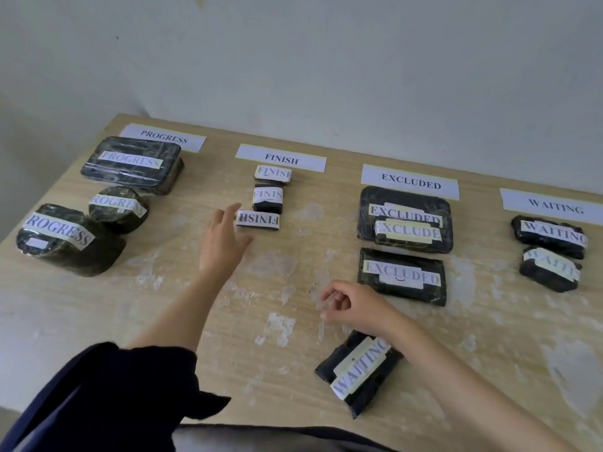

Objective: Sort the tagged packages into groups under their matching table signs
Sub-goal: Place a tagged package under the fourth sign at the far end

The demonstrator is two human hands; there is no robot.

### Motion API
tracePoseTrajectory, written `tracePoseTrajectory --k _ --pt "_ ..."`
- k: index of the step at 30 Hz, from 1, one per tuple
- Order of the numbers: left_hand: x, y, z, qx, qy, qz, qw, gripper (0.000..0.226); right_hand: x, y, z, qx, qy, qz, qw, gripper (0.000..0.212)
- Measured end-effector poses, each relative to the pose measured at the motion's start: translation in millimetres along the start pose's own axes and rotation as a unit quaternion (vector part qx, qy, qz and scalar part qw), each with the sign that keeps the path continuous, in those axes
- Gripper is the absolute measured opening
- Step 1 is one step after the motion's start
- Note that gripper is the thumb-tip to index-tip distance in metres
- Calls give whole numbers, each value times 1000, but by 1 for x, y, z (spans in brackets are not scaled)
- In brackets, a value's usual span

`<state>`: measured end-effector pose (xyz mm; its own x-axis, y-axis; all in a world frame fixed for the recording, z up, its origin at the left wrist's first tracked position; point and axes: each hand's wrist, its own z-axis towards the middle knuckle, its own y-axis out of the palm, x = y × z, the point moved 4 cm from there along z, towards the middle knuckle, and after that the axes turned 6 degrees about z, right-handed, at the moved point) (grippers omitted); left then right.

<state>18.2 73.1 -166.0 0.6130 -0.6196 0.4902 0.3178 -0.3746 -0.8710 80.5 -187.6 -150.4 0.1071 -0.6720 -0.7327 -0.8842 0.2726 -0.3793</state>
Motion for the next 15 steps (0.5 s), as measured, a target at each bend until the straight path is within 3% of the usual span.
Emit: tracePoseTrajectory --k 2,4,8,12,15 --pt "17 0 -32 17 20 -2 1000 37 3 -2 -8 -45 17 -64 997 33" --pt "38 7 -73 -31 39 -10 999 23 6 -6 -16 -60 15 -123 990 42" --pt "63 40 -149 -174 141 -22 974 36 15 -11 -37 -90 -13 -273 958 65" --pt "64 52 -172 -160 135 -43 977 31 30 -1 -52 -99 -62 -404 907 83" --pt "68 51 -172 -173 117 -51 977 30 36 -1 -55 -55 -54 -367 927 77"
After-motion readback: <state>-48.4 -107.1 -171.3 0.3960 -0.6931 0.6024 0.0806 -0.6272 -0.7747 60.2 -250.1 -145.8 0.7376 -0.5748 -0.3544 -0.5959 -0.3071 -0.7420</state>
